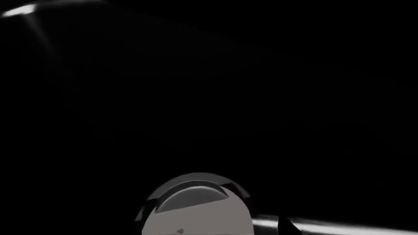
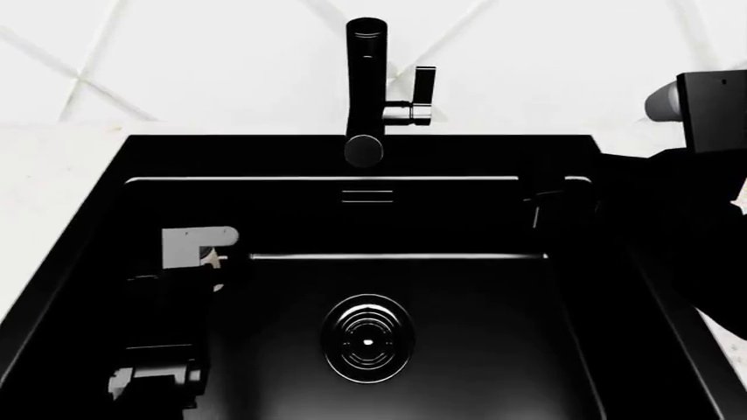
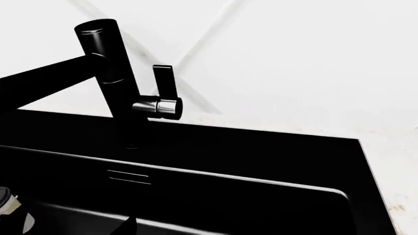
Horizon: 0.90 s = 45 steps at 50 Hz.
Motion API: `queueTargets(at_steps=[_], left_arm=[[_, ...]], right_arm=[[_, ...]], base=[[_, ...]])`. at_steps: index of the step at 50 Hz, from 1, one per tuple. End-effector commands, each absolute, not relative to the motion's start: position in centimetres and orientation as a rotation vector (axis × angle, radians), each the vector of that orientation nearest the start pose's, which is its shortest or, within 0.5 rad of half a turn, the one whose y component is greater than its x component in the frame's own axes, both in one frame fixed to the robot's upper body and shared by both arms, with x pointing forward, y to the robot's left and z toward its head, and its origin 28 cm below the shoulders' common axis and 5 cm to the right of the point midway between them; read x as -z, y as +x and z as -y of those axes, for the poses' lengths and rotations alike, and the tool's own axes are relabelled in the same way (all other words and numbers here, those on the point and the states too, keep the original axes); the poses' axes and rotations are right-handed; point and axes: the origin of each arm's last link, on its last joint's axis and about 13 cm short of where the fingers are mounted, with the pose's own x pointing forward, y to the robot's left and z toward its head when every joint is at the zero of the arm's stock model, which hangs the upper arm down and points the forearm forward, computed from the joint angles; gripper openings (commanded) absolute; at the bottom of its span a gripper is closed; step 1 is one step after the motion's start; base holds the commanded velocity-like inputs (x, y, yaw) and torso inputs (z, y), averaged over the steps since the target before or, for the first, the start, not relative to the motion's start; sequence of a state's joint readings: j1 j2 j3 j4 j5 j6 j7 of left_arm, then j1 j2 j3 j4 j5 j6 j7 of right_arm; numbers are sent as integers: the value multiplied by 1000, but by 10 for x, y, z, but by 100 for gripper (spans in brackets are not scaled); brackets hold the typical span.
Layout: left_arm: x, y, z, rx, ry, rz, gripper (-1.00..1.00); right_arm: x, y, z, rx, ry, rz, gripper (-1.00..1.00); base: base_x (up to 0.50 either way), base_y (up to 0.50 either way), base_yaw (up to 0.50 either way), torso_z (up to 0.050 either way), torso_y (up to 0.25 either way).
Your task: Pick the cup and bowl from the sink and place them on the counter for drying.
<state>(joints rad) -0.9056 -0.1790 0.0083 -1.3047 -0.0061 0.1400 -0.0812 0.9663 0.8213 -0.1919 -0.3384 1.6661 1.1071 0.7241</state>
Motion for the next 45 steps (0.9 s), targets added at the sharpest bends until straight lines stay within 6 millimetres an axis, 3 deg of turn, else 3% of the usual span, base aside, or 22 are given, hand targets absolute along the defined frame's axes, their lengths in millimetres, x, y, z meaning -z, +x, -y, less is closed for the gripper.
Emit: queueTargets(at_steps=[1, 19, 28, 43, 44, 45], left_arm=[[-21, 351, -286, -243, 89, -289, -100], [-29, 357, -285, -172, 129, -295, -100], [-57, 332, -271, -107, 162, -280, -100], [-121, 307, -255, -12, 180, -272, -100], [-156, 300, -269, 39, 181, -236, -100], [-169, 287, -266, 43, 186, -256, -100]], right_arm=[[-277, 237, 168, -226, 26, -216, 100], [-276, 239, 169, -228, 30, -215, 100], [-273, 239, 169, -231, 36, -218, 100], [-276, 238, 170, -228, 36, -212, 100], [-276, 239, 169, -235, 34, -213, 100], [-277, 239, 169, -235, 34, -212, 100]], base=[[0, 0, 0, 0, 0], [0, 0, 0, 0, 0], [0, 1, 5, 0, -2], [-8, 1, 7, 0, -3], [-12, 3, 5, 0, 0], [0, 3, 6, 0, -11]])
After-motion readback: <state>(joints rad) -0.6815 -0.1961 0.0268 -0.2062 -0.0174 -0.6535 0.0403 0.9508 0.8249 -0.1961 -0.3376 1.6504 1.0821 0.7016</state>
